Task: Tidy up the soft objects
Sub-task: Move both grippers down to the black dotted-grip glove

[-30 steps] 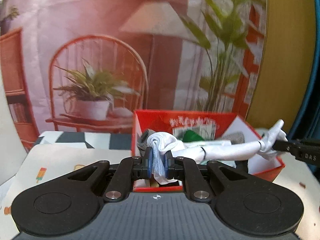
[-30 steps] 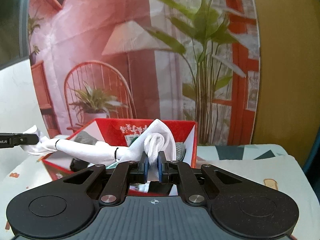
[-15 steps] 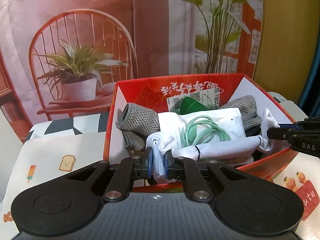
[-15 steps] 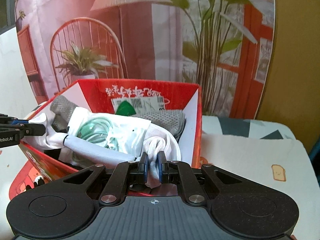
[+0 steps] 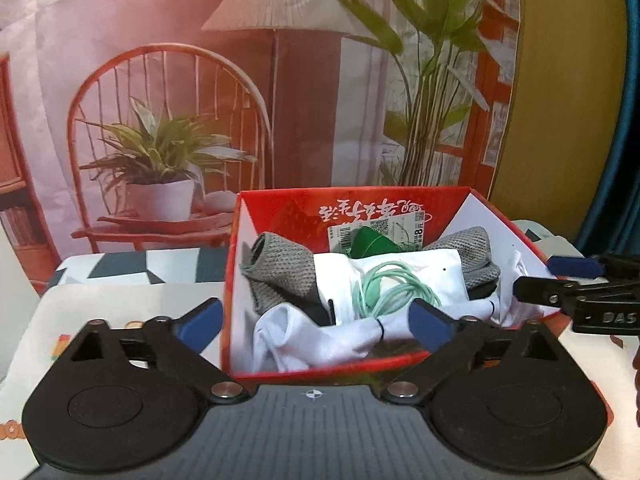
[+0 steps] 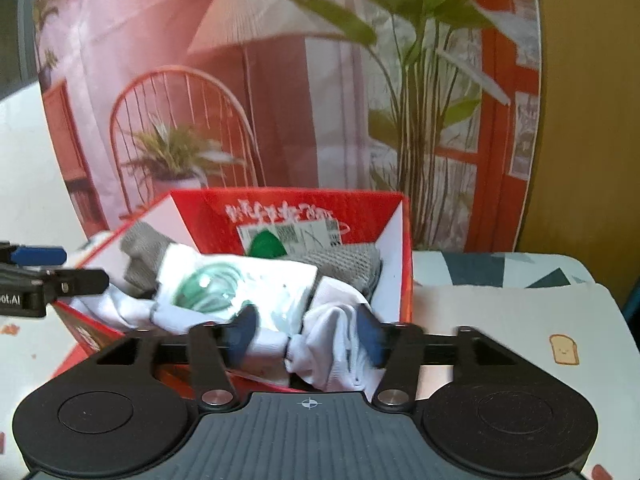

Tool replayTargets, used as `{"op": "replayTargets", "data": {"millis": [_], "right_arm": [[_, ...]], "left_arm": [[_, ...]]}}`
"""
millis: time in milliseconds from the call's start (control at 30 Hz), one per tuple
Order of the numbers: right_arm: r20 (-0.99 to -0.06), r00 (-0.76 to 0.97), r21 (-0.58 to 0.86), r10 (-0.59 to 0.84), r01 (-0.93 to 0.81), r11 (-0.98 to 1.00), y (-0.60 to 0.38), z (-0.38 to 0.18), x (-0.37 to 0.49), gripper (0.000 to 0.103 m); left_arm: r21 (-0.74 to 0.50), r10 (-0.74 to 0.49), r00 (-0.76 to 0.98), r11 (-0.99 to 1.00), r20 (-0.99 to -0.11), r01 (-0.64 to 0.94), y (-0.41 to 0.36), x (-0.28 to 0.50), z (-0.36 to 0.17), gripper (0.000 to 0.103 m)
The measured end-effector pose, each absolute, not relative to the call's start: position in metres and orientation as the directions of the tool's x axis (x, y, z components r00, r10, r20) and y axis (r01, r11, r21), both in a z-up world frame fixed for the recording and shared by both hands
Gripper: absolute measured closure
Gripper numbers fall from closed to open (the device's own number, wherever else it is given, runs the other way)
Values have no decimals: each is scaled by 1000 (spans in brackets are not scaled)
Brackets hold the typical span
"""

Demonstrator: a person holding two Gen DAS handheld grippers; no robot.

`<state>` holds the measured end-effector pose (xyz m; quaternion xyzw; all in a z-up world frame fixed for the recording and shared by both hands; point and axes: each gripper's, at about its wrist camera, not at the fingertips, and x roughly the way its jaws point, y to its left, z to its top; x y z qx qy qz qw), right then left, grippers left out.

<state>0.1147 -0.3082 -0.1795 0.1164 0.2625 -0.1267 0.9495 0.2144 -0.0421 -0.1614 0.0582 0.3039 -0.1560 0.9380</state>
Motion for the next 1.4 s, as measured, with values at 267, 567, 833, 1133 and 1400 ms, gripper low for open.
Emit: {"op": "replayTargets", "data": {"millis": [267,567,833,1133,1400], "right_arm": [[-497,847,111,-187,276,955,-276,-174,89,0],[-508,839,150,-196,310,939,-259,-186,71,0],[-537,822,90,-188,278,956,-238,-203,66,0],[-589,788,74,-181,275,959,-231,-233,71,0],[-613,771,118,-171,303,946,-237,-253,77,1]], "left_arm": [[58,-228,810,950,-541,306,-25,175,-163,0],[25,-234,788,953,-570,301,-10,155,-176,0],[3,-216,768,962,-603,273,-2,151,-191,0],[-9,-198,728,967,-657,256,3,156,-215,0],[53,-155,726,965,-670,255,0,158,-234,0]]}}
